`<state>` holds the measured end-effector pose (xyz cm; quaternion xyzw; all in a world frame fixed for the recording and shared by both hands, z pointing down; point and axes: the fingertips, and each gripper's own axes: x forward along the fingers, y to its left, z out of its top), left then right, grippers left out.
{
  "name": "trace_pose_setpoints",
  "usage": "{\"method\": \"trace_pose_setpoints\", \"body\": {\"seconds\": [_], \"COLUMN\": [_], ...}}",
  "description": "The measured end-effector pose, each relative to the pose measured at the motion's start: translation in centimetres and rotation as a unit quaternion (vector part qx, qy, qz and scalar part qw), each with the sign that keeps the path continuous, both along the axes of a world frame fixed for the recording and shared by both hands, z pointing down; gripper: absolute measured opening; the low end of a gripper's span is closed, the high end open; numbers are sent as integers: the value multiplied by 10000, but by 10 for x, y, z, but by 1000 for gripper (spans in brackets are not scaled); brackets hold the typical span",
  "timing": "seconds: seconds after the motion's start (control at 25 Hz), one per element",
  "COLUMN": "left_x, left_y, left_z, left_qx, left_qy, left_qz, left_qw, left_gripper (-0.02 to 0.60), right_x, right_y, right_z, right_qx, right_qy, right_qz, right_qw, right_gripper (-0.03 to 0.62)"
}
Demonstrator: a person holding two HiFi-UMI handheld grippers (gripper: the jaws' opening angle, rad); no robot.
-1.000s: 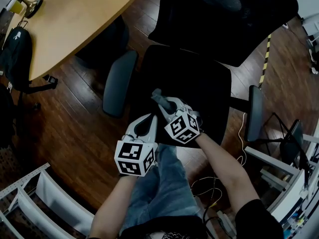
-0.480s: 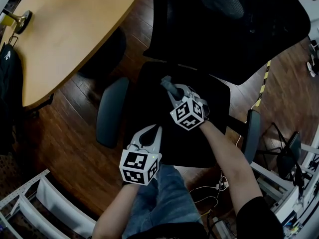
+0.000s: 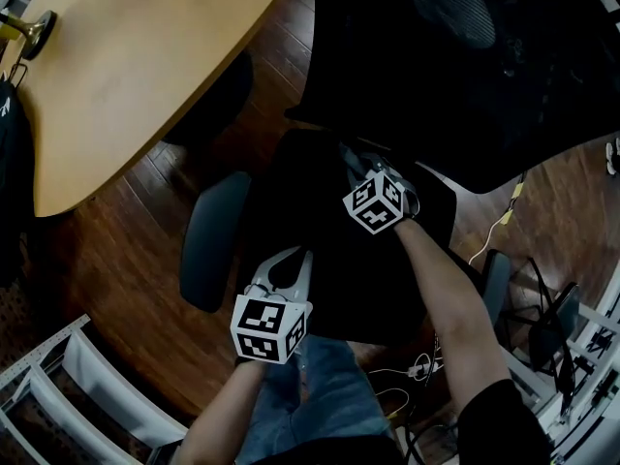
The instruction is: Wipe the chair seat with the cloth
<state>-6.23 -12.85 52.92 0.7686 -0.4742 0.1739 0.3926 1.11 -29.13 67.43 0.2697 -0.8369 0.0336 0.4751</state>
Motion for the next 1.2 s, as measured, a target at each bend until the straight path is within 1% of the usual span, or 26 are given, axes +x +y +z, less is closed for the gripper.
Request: {"method": "trace_pose_setpoints", "body": {"seconds": [0.08,0.32,0.6,0.72,0.92,1.04,1.2], "left_x": [-2,0,2,2,-7,-12,-18], "left_y": [-1,-5,3,11,31,46,67], "left_z": [6,15,12,12,8,6,-1], "left_qx": [-80,-155,-137,-132,-86,-50,3], "left_qy": [-12,-42,-42,-30,-60,-81,-65], "left_qz": [-65,-99,-80,-6,51,79,89], "left_qw": [9999,9998,9999,9999,9999,9999,9999], "left_gripper": [3,3,3,3,3,3,3], "right_x": [3,1,2,4,-1,-5,-20], "right_y": [-3,-6,6,19,47,70,109], "right_z": [7,14,6,6,0,-4,-12], "right_qx": [-39,-27,-27,-28,-27,-45,-33], "right_qy": [61,19,-53,-21,-4,-20,-97], "right_qz": [-54,-190,-191,-187,-191,-214,-377], "right_qw": [10000,9998,9998,9998,9998,9998,9992], "right_gripper": [12,12,12,12,12,12,12]}}
